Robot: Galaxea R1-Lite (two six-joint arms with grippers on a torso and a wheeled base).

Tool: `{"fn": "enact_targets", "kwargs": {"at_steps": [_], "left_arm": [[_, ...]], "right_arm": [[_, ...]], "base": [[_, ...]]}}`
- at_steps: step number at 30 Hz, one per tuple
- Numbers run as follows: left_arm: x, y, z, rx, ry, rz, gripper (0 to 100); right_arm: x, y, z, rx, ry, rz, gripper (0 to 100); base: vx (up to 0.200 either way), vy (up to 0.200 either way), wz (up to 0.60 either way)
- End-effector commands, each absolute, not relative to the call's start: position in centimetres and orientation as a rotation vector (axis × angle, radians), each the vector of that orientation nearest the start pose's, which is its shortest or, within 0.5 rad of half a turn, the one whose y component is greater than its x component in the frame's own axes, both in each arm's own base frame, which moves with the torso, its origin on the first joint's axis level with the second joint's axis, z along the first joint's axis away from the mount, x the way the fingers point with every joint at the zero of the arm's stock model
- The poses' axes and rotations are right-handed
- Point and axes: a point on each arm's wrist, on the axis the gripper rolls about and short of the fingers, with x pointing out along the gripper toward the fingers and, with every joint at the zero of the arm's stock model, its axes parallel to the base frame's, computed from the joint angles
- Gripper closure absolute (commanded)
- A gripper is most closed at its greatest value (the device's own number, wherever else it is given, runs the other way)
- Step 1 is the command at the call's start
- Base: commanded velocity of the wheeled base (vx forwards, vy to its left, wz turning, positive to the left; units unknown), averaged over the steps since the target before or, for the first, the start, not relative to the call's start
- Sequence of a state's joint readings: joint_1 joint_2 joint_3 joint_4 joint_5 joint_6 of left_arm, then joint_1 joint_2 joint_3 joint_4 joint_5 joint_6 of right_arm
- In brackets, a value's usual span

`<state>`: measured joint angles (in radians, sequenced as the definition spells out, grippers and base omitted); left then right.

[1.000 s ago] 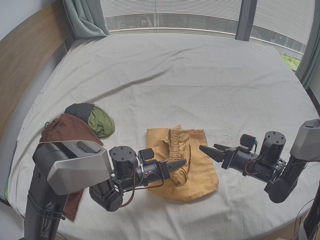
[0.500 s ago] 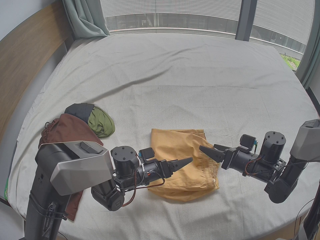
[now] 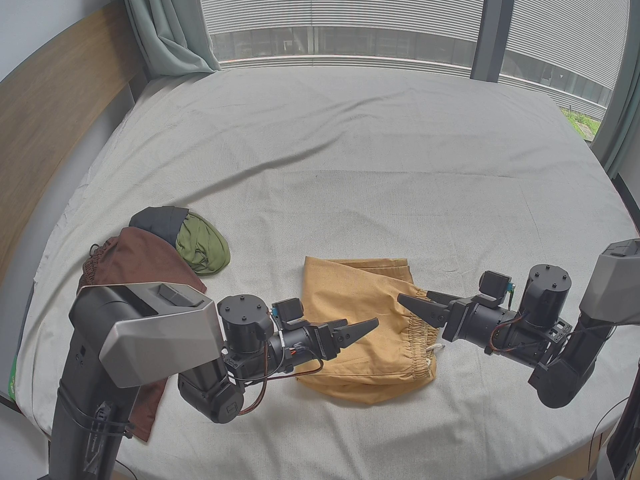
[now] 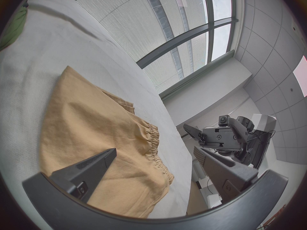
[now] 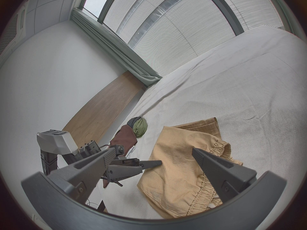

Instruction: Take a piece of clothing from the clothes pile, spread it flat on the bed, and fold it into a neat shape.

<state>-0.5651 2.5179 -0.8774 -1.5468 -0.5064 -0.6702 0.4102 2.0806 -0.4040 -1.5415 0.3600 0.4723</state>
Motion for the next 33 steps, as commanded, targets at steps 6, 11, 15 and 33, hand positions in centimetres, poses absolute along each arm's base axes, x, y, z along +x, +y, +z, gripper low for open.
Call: {"fn": "enact_targets", "kwargs": {"at_steps": [6, 11, 15, 33], "left_arm": [[33.0, -20.5, 0.3, -0.553, 0.425, -0.968, 0], [32.6, -19.1, 0.6, -0.526, 0.426, -0.945, 0], [32.5, -17.8, 1.5, -0.497, 0.397, -0.919, 0], [29.8, -7.6, 3.9, -0.311, 0.333, -0.758, 0]], "right_arm": [[27.3, 13.0, 6.4, 0.443, 0.332, 0.727, 0], [27.1, 13.1, 6.1, 0.445, 0.348, 0.728, 0], [26.9, 13.5, 5.9, 0.442, 0.358, 0.741, 0], [26.2, 14.3, 4.6, 0.433, 0.420, 0.761, 0]], "base": [[0.000, 0.000, 0.00], [0.000, 0.000, 0.00], [0.000, 0.000, 0.00], [0.000, 0.000, 0.00]]}}
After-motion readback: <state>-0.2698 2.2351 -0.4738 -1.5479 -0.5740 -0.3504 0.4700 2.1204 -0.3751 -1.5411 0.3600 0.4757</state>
